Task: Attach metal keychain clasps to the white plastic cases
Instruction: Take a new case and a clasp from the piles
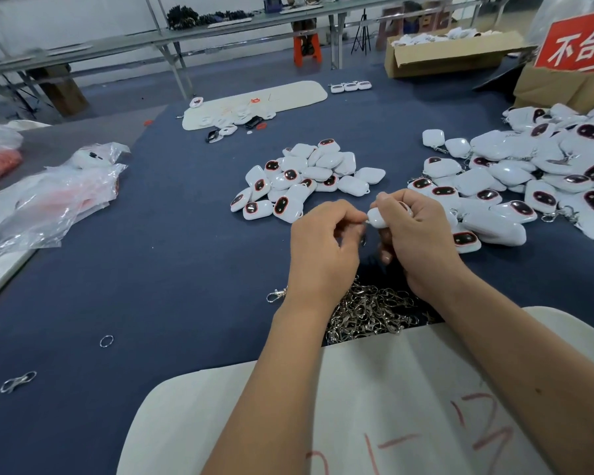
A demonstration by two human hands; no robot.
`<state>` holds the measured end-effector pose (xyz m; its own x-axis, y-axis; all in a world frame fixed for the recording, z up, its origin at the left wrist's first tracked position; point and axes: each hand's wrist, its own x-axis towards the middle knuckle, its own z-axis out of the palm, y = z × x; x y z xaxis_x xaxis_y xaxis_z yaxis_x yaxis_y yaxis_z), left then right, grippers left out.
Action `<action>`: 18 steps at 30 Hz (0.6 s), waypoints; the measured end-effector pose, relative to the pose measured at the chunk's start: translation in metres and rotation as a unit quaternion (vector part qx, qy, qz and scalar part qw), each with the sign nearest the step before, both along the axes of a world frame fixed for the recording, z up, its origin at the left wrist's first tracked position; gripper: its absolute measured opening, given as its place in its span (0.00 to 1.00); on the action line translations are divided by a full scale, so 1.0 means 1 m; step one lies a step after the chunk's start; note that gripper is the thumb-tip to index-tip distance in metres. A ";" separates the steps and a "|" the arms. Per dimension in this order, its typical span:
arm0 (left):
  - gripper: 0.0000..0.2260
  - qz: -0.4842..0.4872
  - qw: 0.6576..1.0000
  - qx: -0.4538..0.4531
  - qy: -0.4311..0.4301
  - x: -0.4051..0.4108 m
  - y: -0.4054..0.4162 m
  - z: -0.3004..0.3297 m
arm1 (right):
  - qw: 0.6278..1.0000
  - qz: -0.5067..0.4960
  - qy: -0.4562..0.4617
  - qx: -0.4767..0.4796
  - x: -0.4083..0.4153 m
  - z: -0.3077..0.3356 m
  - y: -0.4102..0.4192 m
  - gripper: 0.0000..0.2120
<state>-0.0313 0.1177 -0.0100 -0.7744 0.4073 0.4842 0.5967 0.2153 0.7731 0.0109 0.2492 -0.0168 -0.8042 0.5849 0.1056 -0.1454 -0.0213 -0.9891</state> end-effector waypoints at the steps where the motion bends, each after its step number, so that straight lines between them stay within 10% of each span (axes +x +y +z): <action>1: 0.07 -0.002 0.999 0.029 -0.038 0.001 0.001 0.001 | 1.000 0.015 0.009 -0.025 0.000 0.001 0.001 0.11; 18: 0.07 0.006 0.911 0.240 -0.335 0.001 0.004 0.005 | 0.981 0.135 0.055 -0.126 0.005 0.007 0.003 0.05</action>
<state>-0.0308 0.1213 -0.0047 -0.9649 0.2619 0.0211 -0.0442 -0.2409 0.9696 0.0162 0.2524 -0.0101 -0.9253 0.3706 0.0801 -0.2067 -0.3159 -0.9260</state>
